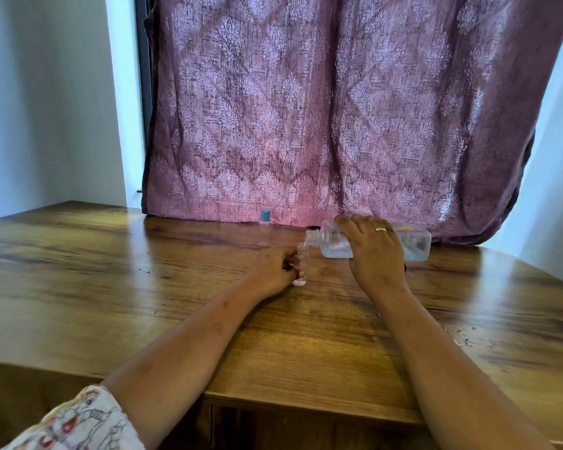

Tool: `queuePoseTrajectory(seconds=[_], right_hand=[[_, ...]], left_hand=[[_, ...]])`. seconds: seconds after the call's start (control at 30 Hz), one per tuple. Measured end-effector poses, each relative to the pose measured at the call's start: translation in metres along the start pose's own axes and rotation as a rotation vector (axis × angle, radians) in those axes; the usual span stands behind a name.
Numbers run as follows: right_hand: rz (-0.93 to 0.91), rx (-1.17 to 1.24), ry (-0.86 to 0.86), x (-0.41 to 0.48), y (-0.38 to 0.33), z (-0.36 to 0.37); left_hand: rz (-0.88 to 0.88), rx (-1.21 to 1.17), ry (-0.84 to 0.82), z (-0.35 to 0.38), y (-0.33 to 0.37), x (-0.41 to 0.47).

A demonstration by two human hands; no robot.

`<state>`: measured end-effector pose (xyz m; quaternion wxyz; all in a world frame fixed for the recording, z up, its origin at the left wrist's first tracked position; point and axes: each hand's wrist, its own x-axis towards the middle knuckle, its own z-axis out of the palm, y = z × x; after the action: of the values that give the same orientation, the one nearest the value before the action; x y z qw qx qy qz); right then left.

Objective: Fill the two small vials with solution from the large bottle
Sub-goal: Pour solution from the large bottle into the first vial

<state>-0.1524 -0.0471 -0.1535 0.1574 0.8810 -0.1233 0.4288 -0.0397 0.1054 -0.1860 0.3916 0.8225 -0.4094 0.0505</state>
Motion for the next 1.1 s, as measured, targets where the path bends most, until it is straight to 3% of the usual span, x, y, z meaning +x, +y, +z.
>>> queuePoseTrajectory(seconds=[1.1], right_hand=[[-0.002, 0.015, -0.009, 0.001, 0.0011, 0.0016]], left_hand=[[-0.04, -0.007, -0.017, -0.002, 0.0048, -0.0035]])
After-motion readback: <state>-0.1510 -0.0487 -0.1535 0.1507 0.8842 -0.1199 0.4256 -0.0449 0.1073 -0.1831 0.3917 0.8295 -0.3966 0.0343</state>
